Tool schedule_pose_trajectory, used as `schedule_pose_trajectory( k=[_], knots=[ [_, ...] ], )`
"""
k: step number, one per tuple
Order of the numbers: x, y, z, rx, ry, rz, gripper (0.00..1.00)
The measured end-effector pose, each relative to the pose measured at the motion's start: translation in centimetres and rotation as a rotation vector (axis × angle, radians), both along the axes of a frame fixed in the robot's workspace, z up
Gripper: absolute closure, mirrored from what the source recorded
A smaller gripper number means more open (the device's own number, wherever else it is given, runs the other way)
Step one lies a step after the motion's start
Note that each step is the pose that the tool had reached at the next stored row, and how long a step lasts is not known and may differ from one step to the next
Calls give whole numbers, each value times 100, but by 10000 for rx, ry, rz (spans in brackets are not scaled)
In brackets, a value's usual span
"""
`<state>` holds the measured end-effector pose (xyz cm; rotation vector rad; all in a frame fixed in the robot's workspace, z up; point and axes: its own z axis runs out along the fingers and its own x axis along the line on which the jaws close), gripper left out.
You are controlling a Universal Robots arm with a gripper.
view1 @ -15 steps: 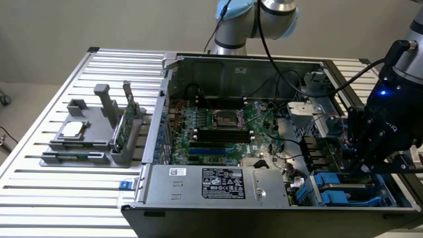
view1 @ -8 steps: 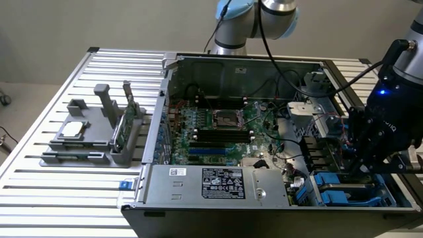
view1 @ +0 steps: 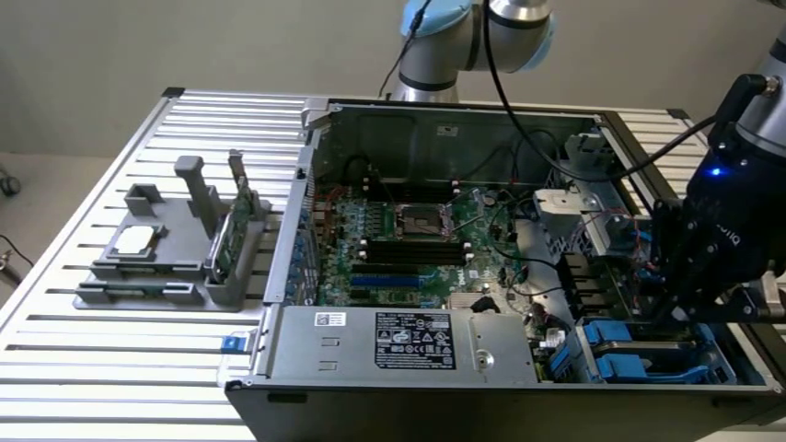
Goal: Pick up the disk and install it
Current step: 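Insert the first disk wire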
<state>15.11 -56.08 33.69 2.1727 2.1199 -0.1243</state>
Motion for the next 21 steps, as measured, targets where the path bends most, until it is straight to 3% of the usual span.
schedule_pose_trajectory(
  k=[5,16,21],
  knots=[
    [7,0,-20,3,106,-130,83],
    [81,-6,-58,30,210,-265,83],
    [87,-41,-64,117,298,-296,83]
  ],
)
